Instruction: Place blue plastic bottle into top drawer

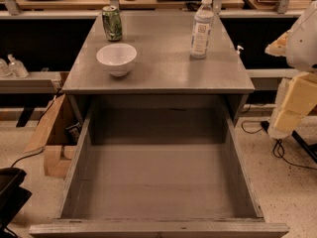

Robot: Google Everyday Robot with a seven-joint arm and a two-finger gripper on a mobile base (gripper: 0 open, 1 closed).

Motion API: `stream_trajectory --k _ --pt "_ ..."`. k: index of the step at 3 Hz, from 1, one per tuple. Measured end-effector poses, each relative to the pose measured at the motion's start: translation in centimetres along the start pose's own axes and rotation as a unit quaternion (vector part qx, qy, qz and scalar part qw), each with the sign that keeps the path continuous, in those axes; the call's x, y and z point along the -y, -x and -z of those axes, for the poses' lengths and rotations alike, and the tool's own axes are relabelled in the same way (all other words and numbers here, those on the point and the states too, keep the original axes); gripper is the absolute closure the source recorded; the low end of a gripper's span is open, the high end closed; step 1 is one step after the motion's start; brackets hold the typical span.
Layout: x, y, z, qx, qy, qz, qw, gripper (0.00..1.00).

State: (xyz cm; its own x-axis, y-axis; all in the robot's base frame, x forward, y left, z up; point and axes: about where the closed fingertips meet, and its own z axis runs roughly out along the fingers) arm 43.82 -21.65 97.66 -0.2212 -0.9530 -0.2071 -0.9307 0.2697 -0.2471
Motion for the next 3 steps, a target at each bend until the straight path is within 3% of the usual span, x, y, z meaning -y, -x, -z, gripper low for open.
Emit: stream_trajectory --k 1,2,3 --pt "0.0 0.0 0.0 0.0 0.0 0.0 1.0 0.0" --pt "0.7 0.2 -0.5 0.025 -0.026 -0.009 0.9993 0.0" --pt "1.3 0.0 -3.4 0.084 -0.045 -0.053 0.994 0.0"
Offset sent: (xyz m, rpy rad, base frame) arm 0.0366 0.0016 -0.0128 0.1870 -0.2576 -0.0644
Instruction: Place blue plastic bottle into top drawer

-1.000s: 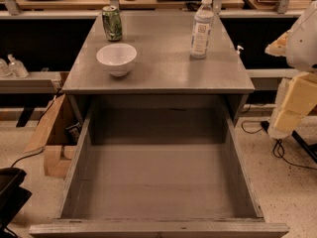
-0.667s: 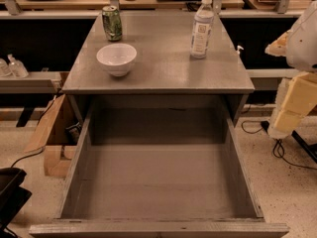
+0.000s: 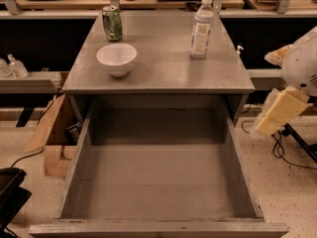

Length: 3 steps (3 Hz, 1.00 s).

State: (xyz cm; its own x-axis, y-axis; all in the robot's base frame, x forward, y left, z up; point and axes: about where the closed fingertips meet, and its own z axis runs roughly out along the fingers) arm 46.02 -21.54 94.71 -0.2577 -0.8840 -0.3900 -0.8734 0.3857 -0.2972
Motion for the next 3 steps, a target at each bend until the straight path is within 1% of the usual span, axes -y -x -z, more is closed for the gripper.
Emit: stream_trajectory --k 1,2,3 --pt "1.4 -0.9 -3.1 0.074 -0.019 -0.045 0.9961 0.0" --pt "5.9 -0.1 -5.7 0.169 -0.056 -0.088 0.98 0.0" --pt "12.8 1.6 -7.5 0.28 -0.124 -0.142 0.9413 0.0"
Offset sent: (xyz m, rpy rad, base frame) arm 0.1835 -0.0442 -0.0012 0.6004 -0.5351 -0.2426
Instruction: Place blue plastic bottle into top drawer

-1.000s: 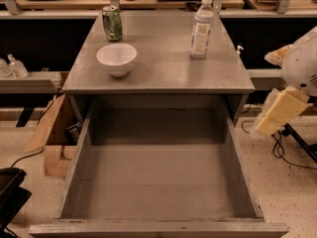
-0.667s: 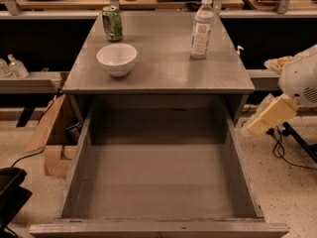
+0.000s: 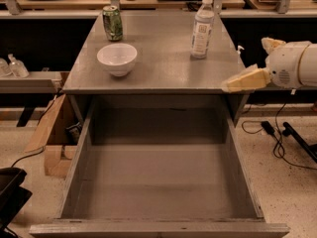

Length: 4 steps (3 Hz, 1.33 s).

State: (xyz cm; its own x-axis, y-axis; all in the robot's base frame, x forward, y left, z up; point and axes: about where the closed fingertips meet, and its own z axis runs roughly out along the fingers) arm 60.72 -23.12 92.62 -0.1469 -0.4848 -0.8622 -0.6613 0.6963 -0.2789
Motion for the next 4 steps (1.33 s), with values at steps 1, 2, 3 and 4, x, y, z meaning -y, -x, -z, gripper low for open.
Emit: stream_trajectory --k 1,2,3,4 --pt "3.1 0.9 -1.4 0.058 -0.05 -0.023 0.9968 0.0" --pt "3.4 1.0 -1.6 0.061 -0.051 -0.024 0.9965 0.0" --pt "6.4 1.4 -4.4 0.096 -0.061 -0.035 0.9929 0.0" --pt "10.3 1.8 -8.5 0.128 -0.08 -0.08 0.9853 0.0"
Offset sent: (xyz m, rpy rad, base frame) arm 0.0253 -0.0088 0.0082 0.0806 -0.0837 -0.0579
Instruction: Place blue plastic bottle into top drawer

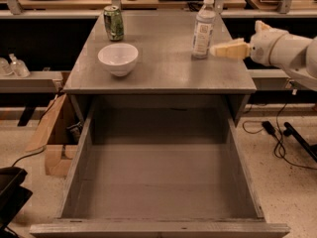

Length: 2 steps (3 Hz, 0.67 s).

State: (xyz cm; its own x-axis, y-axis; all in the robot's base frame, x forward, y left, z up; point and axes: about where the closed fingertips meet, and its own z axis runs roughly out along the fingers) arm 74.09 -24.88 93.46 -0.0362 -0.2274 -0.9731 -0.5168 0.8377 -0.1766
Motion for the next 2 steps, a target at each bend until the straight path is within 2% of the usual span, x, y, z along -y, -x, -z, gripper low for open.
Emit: stream_trajectory --k 1,2 --pt "1.3 -0.1 -6.0 0.017 -0.004 -0.061 0.998 0.0" --pt "0.5 0.1 -9.1 0.022 0.008 -0.088 0.9959 0.0"
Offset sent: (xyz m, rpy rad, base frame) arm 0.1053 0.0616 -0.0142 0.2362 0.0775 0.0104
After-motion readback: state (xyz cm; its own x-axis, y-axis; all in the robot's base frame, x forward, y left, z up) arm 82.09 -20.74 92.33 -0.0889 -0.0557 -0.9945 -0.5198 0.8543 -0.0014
